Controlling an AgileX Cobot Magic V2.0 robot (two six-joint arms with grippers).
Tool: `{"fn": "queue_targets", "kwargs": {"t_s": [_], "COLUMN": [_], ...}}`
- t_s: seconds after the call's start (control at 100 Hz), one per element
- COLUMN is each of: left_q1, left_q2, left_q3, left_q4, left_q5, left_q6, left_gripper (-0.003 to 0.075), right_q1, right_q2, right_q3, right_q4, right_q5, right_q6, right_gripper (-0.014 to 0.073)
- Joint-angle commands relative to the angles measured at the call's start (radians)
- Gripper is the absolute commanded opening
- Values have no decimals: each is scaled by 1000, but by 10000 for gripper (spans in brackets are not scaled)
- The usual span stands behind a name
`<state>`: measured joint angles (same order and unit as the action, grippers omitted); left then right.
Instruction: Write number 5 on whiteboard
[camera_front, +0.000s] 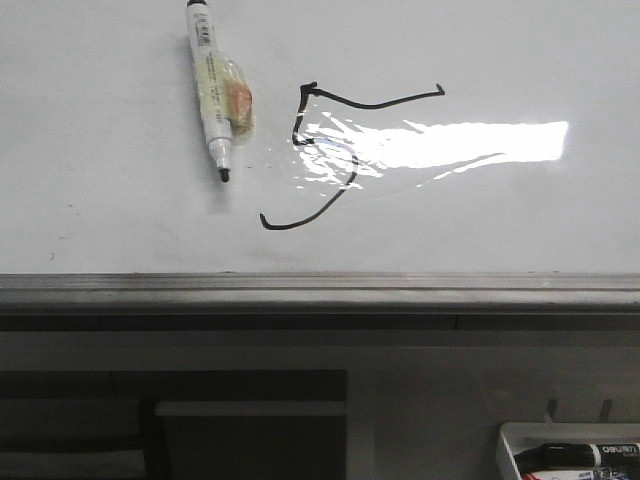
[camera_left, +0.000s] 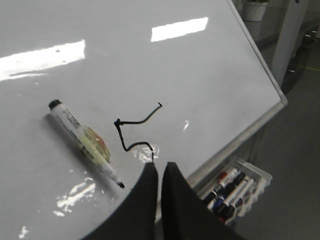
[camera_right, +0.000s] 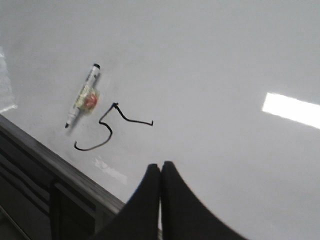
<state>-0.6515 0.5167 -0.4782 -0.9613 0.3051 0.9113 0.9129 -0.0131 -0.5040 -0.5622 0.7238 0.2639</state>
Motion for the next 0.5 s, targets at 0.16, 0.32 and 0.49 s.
{"fn": "queue_targets", "kwargs": {"t_s": [0.16,0.32,0.49], "left_q1": [-2,-2,-2], "left_q2": [-19,-17,-17], "left_q3": [1,1,1], "left_q4": [-24,-24,-24], "left_q5": [43,44,44], "left_q6": [-1,-1,-1], "left_gripper": [-20,-20,-20], "right_q1": [-8,-8,-8], "right_q2": [35,35,35], "right_q3": [-2,-2,-2], "right_q4": [-61,-61,-61], "right_q5": [-25,-19,-19], "right_q6": [0,0,0], "right_gripper": [-61,-61,-62]}}
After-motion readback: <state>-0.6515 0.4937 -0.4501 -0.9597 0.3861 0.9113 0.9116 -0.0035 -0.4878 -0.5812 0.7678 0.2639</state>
